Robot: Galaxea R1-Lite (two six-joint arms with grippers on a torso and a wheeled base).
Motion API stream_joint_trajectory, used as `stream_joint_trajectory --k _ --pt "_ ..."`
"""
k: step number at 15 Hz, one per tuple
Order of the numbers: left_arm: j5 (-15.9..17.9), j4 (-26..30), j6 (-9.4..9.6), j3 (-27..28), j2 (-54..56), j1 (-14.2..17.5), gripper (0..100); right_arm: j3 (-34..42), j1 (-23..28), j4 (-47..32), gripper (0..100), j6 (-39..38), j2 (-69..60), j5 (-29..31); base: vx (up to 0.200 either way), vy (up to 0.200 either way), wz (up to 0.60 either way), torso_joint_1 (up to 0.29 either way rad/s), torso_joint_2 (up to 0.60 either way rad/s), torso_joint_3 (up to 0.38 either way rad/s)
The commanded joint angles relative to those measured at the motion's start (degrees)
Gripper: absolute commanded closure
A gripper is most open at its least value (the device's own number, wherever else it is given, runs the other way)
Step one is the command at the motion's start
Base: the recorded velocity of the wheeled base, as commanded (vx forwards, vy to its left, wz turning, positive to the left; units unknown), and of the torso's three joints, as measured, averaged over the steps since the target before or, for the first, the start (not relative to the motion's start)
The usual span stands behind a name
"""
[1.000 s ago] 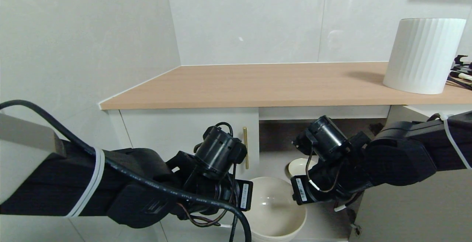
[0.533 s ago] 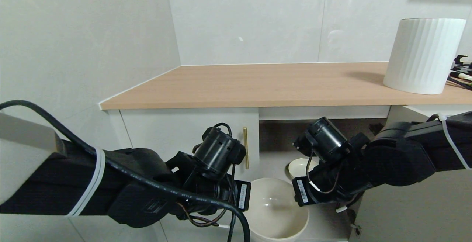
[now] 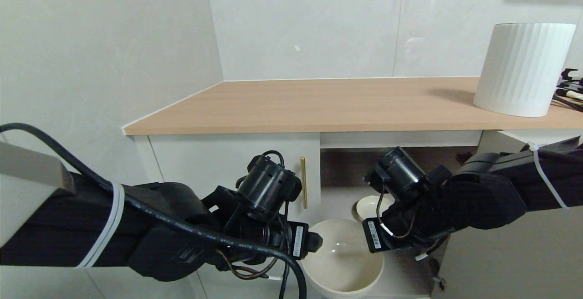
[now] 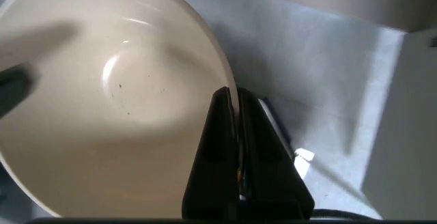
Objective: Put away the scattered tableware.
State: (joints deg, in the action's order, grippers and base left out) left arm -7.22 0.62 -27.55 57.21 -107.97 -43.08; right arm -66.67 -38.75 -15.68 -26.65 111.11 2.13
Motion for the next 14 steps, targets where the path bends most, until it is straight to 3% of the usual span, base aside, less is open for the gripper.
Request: stream_joint_trajectory --k 1,9,14 --pt "0.0 -0.1 -0.05 0.0 0.2 0.0 0 0.5 1.1 3.6 100 -0.1 2.3 2.9 0.000 0.000 0.00 0.000 0.00 0.000" --pt "0.0 -0.1 -0.05 0.0 0.4 0.2 0 3.7 11.9 29.3 100 -0.2 12.8 11.4 0.000 0.000 0.00 0.000 0.00 0.000" --pt "-0.1 -0.1 -0.05 0.0 0.4 0.2 0 3.4 17.1 37.2 100 -0.3 17.2 12.4 0.000 0.000 0.00 0.000 0.00 0.000"
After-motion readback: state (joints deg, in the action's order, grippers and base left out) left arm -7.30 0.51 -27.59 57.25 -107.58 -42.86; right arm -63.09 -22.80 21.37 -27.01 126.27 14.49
